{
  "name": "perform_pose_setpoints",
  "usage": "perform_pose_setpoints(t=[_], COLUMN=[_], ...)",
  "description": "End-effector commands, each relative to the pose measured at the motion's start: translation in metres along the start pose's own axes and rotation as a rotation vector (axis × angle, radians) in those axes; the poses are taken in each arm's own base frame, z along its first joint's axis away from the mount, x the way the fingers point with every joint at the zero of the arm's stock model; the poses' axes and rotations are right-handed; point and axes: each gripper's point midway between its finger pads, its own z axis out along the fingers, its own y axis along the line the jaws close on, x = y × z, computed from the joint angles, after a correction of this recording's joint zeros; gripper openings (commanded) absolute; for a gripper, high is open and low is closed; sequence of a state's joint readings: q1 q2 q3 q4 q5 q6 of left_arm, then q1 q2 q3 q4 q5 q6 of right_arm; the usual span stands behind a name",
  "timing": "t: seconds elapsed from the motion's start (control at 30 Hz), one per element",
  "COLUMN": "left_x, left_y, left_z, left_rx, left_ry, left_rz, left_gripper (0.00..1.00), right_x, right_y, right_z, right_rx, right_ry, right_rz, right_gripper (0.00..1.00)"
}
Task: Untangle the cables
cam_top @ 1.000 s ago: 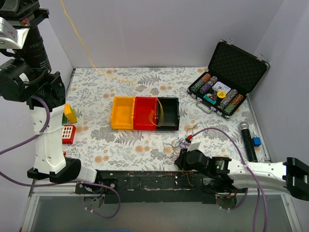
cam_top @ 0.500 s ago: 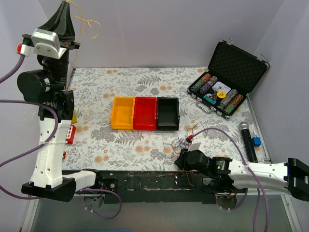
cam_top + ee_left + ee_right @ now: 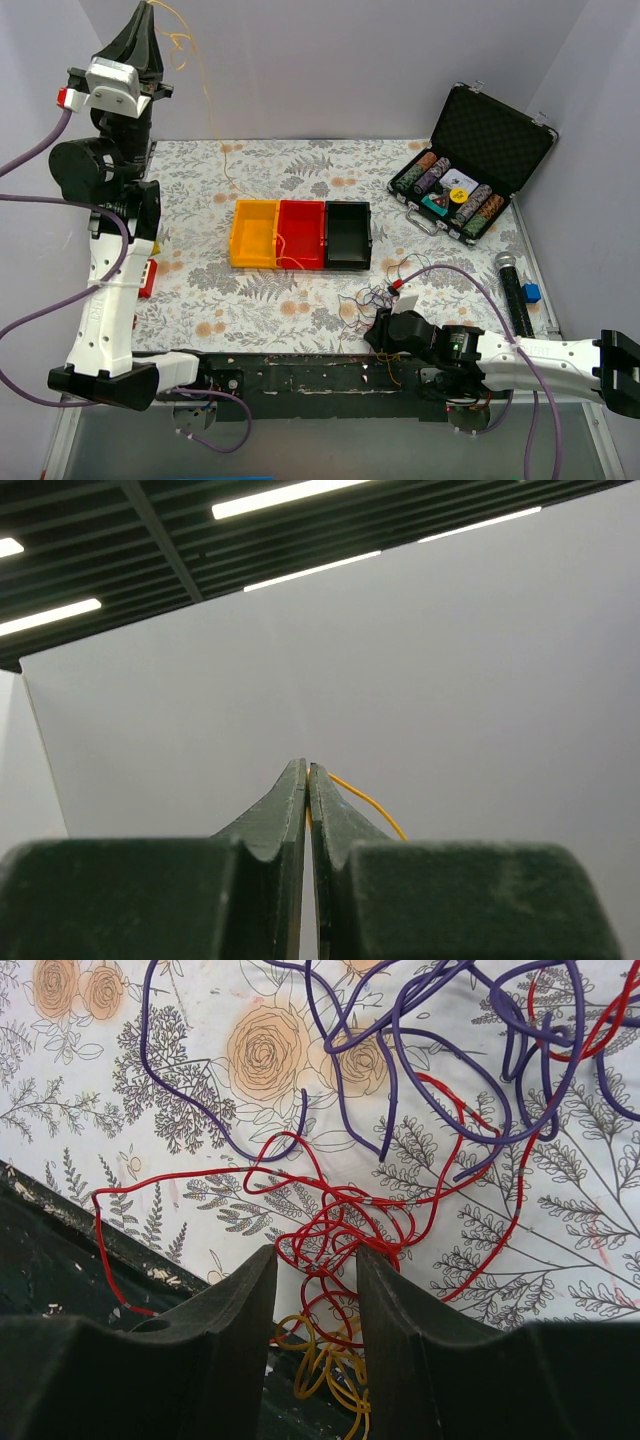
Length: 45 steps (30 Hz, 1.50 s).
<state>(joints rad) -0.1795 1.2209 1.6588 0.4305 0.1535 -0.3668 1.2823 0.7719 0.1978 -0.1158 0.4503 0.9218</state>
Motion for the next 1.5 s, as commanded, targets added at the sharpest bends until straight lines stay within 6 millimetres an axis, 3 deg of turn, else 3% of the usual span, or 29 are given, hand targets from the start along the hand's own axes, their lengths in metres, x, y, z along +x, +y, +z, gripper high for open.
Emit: perform_pose_setpoints(t=[0.0, 0.27, 0.6, 0.83, 0.93, 1.07, 1.27, 1.47], left_x=[-0.037, -0.041, -0.009, 0.002, 0.007, 0.017, 0.049, 0.081], left_y=[0.001, -0.009, -0.021, -0.033, -0.049, -0.089, -0.148, -0.171], left_z=[0.01, 0.019, 0.027, 0.029, 0.034, 0.031, -0.002, -0.026], left_rx=[0.03, 0.079, 0.111, 0.153, 0.188, 0.288, 0.408, 0.444], left_ry=[-0.107, -0.132, -0.08, -0.064, -0.054, -0.024, 0.062, 0.139], left_rz=[-0.011, -0.088, -0.106, -0.12, -0.157, -0.203, -0.205, -0.197], left_gripper=[0.0, 0.0, 0.0, 0.0, 0.0, 0.0, 0.0, 0.0], right_x=[0.018, 0.016, 0.014, 0.011, 0.01, 0.009, 0.006, 0.005], right_y=[-0.03, -0.03, -0.03, -0.028, -0.027, -0.025, -0.022, -0.023], right_z=[0.0, -0.001, -0.001, 0.0, 0.0, 0.0, -0.001, -0.003], right_rx=[0.098, 0.1, 0.099, 0.099, 0.093, 0.091, 0.084, 0.087], right_ry=[0.042, 0.036, 0.026, 0.018, 0.015, 0.014, 0.006, 0.002], right_rz=[-0.027, -0.02, -0.017, -0.013, -0.012, -0.011, -0.002, 0.007], right_gripper=[0.47, 0.47, 0.46, 0.47, 0.47, 0.47, 0.47, 0.47])
